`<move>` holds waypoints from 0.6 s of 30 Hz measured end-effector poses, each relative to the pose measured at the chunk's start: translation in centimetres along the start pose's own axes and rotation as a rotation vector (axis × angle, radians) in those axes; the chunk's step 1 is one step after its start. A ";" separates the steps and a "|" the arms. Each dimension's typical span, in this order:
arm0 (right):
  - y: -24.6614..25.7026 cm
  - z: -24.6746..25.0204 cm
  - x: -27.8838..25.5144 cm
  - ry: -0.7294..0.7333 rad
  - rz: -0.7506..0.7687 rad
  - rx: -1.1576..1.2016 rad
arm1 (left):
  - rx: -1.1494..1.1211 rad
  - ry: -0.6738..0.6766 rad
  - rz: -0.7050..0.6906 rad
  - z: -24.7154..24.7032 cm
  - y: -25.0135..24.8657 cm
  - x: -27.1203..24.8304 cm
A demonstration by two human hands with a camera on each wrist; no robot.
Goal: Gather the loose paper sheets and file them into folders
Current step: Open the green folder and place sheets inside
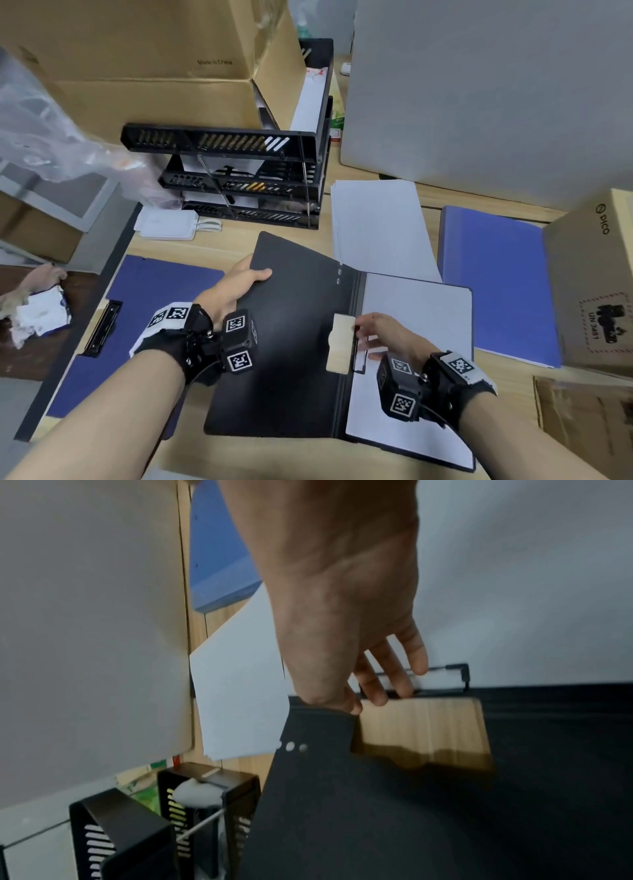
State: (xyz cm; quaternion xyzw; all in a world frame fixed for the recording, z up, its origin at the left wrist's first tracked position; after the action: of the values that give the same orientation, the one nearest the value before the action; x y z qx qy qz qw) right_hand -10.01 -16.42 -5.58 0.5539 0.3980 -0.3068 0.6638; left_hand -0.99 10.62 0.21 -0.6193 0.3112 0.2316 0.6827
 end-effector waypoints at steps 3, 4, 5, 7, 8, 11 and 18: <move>0.5 1.2 -1.0 0.035 0.049 0.059 | -0.017 0.115 -0.090 -1.0 -2.1 -1.4; 1.1 1.5 -1.4 0.066 0.072 0.091 | -0.004 0.188 -0.116 -1.7 -3.2 -2.1; 2.0 1.7 -2.0 0.104 0.096 0.136 | 0.018 0.280 -0.125 -2.5 -4.2 -2.7; 3.8 2.2 -3.1 0.193 0.142 0.260 | 0.047 0.462 -0.102 -4.2 -6.0 -4.0; 4.6 2.5 -3.7 0.235 0.168 0.311 | 0.063 0.537 -0.091 -5.1 -6.6 -4.5; 6.3 3.9 -5.8 0.336 0.247 0.395 | 0.141 0.663 -0.076 -8.3 -7.0 -4.5; 4.1 9.2 -8.2 0.156 0.344 0.246 | 0.291 0.662 -0.042 -16.1 -4.8 -2.3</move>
State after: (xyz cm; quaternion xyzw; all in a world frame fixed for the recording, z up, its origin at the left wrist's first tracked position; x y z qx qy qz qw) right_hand -8.85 -24.87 4.17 0.7124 0.3073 -0.1919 0.6010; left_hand -1.46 -5.81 4.59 -0.5632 0.5324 -0.0422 0.6306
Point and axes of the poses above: each hand's wrist, its own x-axis towards the middle knuckle, its own z-axis out of the back of the hand, y = z × x, the point moved 2 cm from there along x, towards the middle knuckle, and after that the axes turned 1 degree about -y, right-handed, at the moved point
